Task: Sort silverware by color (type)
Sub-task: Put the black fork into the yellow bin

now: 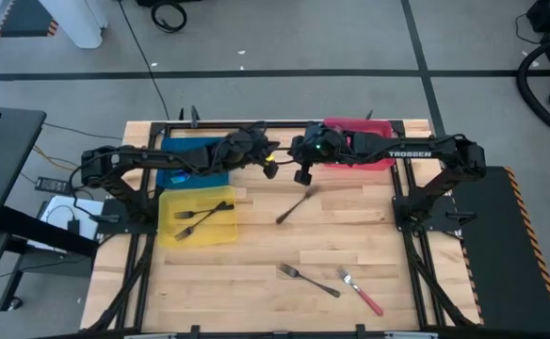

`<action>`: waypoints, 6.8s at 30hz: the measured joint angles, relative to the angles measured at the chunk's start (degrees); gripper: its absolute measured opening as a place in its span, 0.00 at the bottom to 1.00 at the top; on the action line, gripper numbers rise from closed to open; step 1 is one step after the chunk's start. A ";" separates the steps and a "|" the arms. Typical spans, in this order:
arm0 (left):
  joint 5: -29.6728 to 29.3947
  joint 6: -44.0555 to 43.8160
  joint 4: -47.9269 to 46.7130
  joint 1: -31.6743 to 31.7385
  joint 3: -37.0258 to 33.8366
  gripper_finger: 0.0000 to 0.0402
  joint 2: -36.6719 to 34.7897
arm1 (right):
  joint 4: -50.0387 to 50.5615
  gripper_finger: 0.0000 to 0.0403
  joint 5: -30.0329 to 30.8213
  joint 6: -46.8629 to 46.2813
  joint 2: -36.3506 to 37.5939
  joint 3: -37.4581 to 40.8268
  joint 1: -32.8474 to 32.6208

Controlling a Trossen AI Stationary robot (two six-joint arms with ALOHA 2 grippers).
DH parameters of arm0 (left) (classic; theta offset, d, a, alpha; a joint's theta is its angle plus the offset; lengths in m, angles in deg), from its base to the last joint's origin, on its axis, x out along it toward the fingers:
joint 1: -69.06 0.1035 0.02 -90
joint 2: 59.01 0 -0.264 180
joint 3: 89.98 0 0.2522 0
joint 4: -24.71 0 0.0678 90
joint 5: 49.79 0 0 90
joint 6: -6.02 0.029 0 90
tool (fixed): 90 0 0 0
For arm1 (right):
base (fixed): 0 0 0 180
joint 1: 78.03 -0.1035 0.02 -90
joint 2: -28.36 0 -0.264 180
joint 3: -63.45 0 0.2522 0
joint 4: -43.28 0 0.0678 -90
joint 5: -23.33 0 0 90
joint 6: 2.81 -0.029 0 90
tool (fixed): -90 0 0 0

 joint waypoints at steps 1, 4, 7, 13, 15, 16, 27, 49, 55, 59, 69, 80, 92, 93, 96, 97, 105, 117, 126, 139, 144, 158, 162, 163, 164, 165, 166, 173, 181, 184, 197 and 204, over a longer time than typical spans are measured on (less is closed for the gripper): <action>0.06 0.95 0.15 -0.29 0.02 0.03 -0.03 | 0.92 0.02 0.01 -0.11 0.00 0.00 0.01; 0.23 4.76 0.15 -0.87 0.02 0.05 -0.11 | 2.94 0.04 0.00 -0.39 0.00 0.00 0.01; 0.23 7.14 0.01 -1.17 0.02 0.08 -0.11 | 5.17 0.05 -2.32 -0.40 -0.02 0.00 0.02; 0.21 11.26 -0.78 -1.18 0.02 0.17 -0.13 | 9.98 0.10 -11.21 -1.02 -0.02 0.30 0.00; 0.23 11.30 -1.21 -1.18 0.02 0.20 -0.13 | 10.24 0.13 -14.07 -1.87 -0.02 1.40 0.00; 0.21 11.58 -1.30 -1.19 0.02 0.22 -0.13 | 10.46 0.14 -15.51 -1.93 -0.04 2.12 -0.02; 0.36 15.28 -10.88 -5.03 0.02 0.30 -0.20 | 1.55 0.28 -19.27 0.91 -0.09 13.53 -2.60; 0.36 13.73 -13.68 -8.91 0.02 0.30 -0.20 | -11.69 0.28 -18.96 4.50 -10.01 21.90 -3.04; 0.36 13.75 -13.70 -8.89 0.02 0.30 -0.20 | -12.30 0.28 -19.41 6.04 -13.67 21.78 -3.22; 0.36 13.73 -14.09 -8.83 0.02 0.30 -0.20 | -12.88 0.27 -18.34 6.03 -15.09 21.70 -3.26; 0.34 13.68 -17.70 -8.72 0.02 0.30 -0.20 | -13.29 0.04 -17.49 3.90 -15.45 21.70 -3.32; 0.34 13.66 -18.91 -8.72 0.02 0.30 -0.20 | -11.35 0.02 -16.93 -1.61 -9.52 22.27 -2.60; 0.34 11.34 -23.26 -8.72 0.02 0.30 -0.20 | -11.16 0.02 -15.39 -2.77 -3.18 22.17 -2.08; 0.34 10.67 -24.11 -8.74 0.02 0.30 -0.20 | -10.70 0.02 -14.47 -2.75 -2.28 22.14 -2.08; 0.34 9.14 -25.26 -8.72 0.02 0.30 -0.20 | -9.03 0.02 -10.66 -2.72 0.51 22.14 -2.05; 0.34 8.86 -25.01 -8.72 0.02 0.30 -0.20 | -8.67 0.02 -9.23 -2.69 1.57 22.14 -2.03; 0.34 8.99 -19.38 -8.72 0.02 0.30 -0.20 | -6.28 0.02 -0.71 -2.58 10.44 22.08 -2.05; 0.34 4.23 -9.49 -8.72 0.00 0.30 -0.20 | -7.93 0.02 8.40 -1.11 21.02 22.05 -2.10; 0.31 0.04 5.68 -5.64 0.02 0.30 0.08 | -15.31 0.02 8.54 4.07 23.28 22.01 -2.27; 2.86 -10.80 15.01 -1.94 0.00 0.30 0.35 | -20.54 0.03 11.09 8.64 23.23 22.01 -2.27; 3.03 -12.29 20.73 -2.13 0.02 0.30 0.35 | -21.21 0.03 11.04 8.66 23.23 22.01 -2.27; 4.51 -14.69 25.78 -2.12 0.00 0.30 0.33 | -22.01 0.03 10.41 8.96 23.21 22.01 -2.27; 4.54 -14.47 27.25 -1.61 0.00 0.30 0.33 | -21.92 0.03 6.55 8.61 22.92 22.01 -2.27; 4.54 -14.38 27.27 -1.33 0.00 0.30 0.33 | -21.99 0.03 5.76 8.61 22.70 22.01 -2.29; 4.55 -14.48 27.19 -1.03 0.00 0.30 0.33 | -22.30 0.03 5.27 8.58 22.43 22.01 -2.29; 4.58 -14.55 27.13 -0.75 0.00 0.30 0.33 | -22.51 0.03 5.23 8.58 22.23 22.01 -2.29; 4.57 -14.73 27.13 -0.55 0.00 0.30 0.33 | -22.78 0.03 5.10 8.58 21.94 22.01 -2.27; 4.56 -14.71 27.75 -0.15 0.06 0.26 1.15 | -23.97 0.03 5.10 8.92 21.29 22.01 -2.25; 5.04 -14.56 28.08 -0.20 0.07 0.04 1.51 | -25.04 0.03 5.75 9.52 21.29 22.03 -2.23; 5.76 -13.73 28.25 -0.23 0.11 0.02 1.49 | -25.01 0.03 5.73 9.52 21.29 22.03 -2.23; 8.84 -5.41 28.66 -0.61 -0.11 0.00 1.76 | -26.53 0.14 5.08 8.78 21.47 21.90 -2.25; 8.94 -1.63 27.75 -0.61 -0.09 0.00 1.70 | -28.63 0.23 5.14 8.82 21.44 21.90 -2.23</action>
